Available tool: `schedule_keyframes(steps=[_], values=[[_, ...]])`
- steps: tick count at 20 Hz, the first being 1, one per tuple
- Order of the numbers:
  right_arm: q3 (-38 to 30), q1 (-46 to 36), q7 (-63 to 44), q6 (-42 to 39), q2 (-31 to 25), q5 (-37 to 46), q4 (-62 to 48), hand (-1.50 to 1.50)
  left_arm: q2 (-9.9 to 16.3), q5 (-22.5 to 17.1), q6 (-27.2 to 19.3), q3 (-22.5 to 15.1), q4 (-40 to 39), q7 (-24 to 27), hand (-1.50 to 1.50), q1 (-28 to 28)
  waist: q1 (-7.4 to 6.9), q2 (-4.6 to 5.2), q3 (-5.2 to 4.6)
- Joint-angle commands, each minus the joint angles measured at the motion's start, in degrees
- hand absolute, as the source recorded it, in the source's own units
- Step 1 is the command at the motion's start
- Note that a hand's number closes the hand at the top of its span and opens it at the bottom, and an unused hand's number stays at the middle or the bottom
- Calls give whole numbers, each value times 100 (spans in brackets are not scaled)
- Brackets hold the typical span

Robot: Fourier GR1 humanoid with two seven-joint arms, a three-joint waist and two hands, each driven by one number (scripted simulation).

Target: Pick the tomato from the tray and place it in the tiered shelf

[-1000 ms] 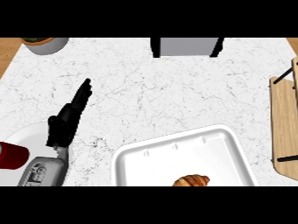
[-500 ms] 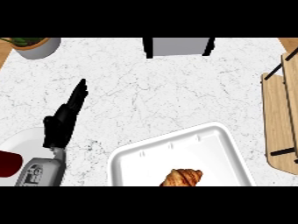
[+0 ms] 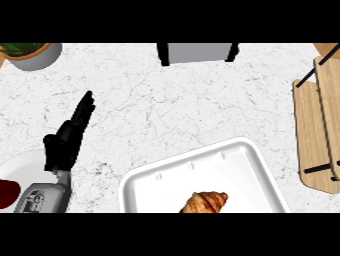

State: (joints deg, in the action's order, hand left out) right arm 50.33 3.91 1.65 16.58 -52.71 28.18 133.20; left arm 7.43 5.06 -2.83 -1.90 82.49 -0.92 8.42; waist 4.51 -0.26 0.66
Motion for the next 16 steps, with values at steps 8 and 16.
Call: schedule_keyframes(steps=[8,16], values=[[-1804,367,733,542,-830,-1686,591,150,-8,-19,-35,31,116,12,0,-44,56,44,-3],[-3526,281,1133,435,-1065,-3302,163,150,-8,-79,42,12,184,-7,0,-63,-94,52,-5]])
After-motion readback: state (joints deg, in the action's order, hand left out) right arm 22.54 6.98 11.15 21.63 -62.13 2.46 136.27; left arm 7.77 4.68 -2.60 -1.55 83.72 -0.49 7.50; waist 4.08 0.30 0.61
